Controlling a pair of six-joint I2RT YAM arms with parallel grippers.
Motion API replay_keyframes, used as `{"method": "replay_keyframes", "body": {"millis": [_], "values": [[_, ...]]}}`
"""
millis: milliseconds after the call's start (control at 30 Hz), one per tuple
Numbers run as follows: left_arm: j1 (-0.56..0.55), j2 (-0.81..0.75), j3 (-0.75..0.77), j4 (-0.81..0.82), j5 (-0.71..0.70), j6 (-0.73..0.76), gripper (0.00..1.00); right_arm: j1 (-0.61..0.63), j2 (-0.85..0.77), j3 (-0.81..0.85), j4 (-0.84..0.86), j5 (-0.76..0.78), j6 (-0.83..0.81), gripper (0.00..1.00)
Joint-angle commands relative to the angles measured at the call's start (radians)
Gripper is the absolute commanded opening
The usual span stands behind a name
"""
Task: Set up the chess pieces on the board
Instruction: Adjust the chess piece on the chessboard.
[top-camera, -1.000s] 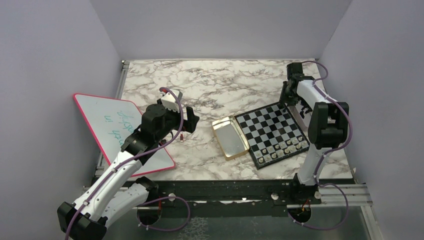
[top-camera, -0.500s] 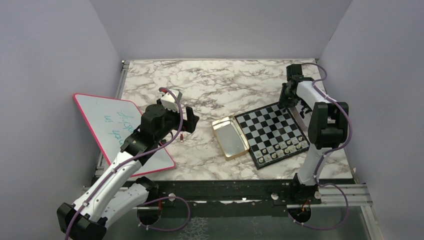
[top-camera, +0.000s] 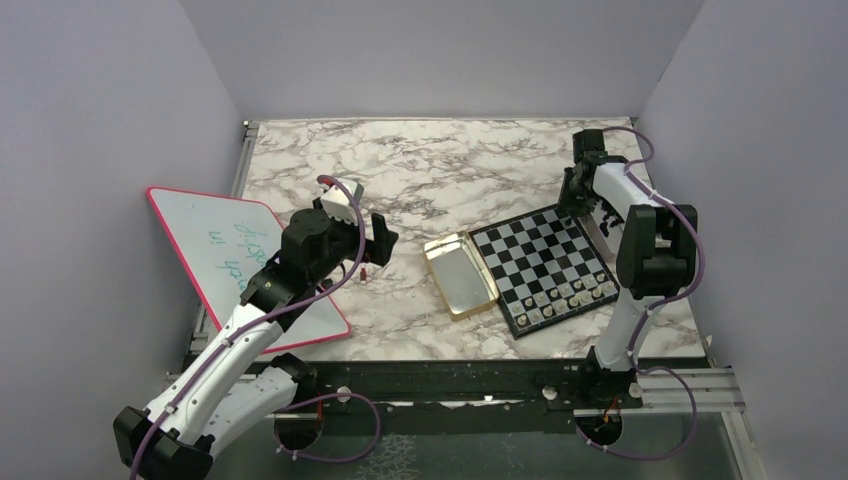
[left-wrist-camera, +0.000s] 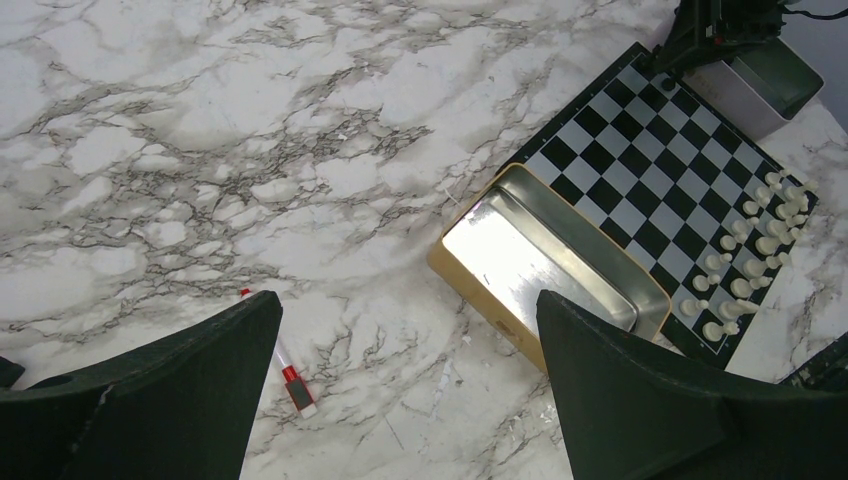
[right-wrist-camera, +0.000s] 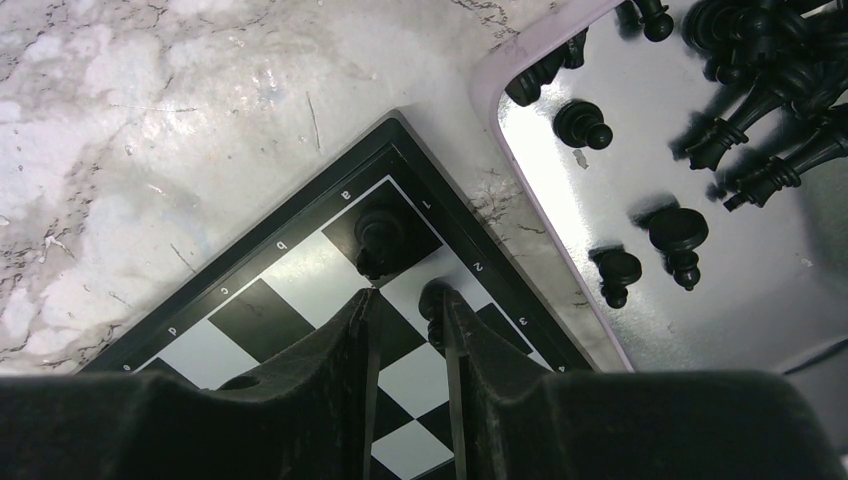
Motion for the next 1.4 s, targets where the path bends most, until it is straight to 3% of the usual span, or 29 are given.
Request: {"method": "replay_keyframes", "body": {"millis": [0,200,433,667,933,1133,1367], "values": [[-0.007,-0.017,-0.006,0.01,-0.018,0.012,0.99,-0.004,-0.035,0.021,-0.02,0.008,0.001,0.34],[-0.007,-0.019,-0.007,0.01,-0.021,0.014,0.99,-0.004,-0.068,0.052,-0.042,-0.001,0.013,0.35],[-0.007,-0.011,-0.006,0.01,-0.016,0.013,0.99,-0.004,-0.121,0.08,-0.053,0.106,0.008,0.35],[-0.007,-0.019,-0.007,0.01,-0.017,0.012,0.99,-0.093,-0.15,0.074,-0.004,0.13,0.01,0.31],[-0.007,-0.017,-0.006,0.011,-0.008,0.011,0.99,-0.218,-0.108,0.057,0.062,0.028,0.016,0.3],[-0.007,-0.018,-0.005,0.01,-0.009,0.011,0.99,-0.219,-0.082,0.074,0.136,-0.211,-0.017,0.29],[-0.007,-0.02,-0.004,0.011,-0.008,0.013,0.99,-0.177,-0.054,0.119,0.121,-0.274,-0.019,0.24]]}}
